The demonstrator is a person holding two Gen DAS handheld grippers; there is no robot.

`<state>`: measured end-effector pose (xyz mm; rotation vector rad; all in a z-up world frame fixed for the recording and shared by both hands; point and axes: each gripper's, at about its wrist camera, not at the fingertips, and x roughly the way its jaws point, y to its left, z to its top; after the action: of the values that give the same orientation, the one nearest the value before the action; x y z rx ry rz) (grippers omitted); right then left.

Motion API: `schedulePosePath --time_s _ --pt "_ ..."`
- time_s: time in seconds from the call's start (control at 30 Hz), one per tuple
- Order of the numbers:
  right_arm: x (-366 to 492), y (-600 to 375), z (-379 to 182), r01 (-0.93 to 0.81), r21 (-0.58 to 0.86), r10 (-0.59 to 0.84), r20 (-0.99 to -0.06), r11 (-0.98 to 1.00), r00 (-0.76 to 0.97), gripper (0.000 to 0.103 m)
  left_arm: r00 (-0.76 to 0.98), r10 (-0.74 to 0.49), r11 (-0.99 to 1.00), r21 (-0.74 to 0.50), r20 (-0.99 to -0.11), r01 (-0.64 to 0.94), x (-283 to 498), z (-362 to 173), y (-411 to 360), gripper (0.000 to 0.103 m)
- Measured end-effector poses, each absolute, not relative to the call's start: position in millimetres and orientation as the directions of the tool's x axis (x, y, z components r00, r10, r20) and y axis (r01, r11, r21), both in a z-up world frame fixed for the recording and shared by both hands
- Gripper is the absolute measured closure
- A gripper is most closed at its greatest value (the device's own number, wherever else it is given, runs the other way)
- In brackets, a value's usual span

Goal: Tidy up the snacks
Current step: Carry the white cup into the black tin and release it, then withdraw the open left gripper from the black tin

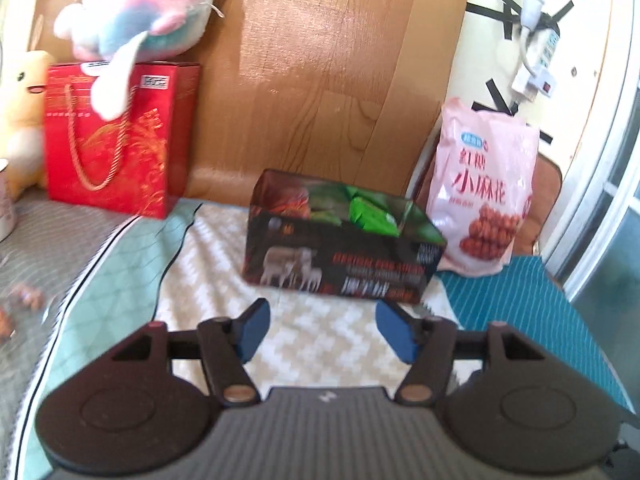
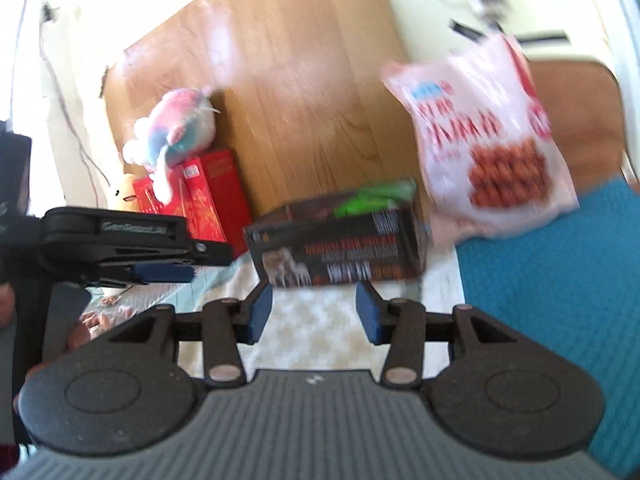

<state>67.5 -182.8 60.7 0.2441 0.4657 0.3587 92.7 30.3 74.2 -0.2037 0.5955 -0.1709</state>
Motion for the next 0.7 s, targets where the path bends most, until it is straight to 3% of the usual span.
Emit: schedulePosePath --time_s 0.03,0.1,0.27,0.5,0.7 --pt "63 -184 58 -0.263 0.326 0.387 -0.412 0.908 0.825 0.054 0.814 -0.203 0.97 -0.226 -0.544 0.091 86 73 29 0.035" --pt "56 -185 56 -0.241 0.362 0.394 -0.442 0.9 0.806 0.053 0.815 -0.178 0.975 -0.21 -0.551 0.072 75 71 28 0.019" --pt "38 -189 63 -0.208 0.423 0.399 -0.435 0.882 0.807 0.045 0.825 -0.103 0.991 -0.128 -0.556 0.038 52 71 22 0.0" --pt "23 -179 66 -0.227 0.432 0.418 -0.424 0.873 0.803 0.042 0.819 -0.013 0.998 -0.052 -0.573 -0.021 39 66 21 0.0" --pt "22 -175 65 -0.227 0.405 0.402 -0.424 0.886 0.811 0.033 0.853 0.101 0.995 0.034 -0.512 -0.098 32 61 19 0.0"
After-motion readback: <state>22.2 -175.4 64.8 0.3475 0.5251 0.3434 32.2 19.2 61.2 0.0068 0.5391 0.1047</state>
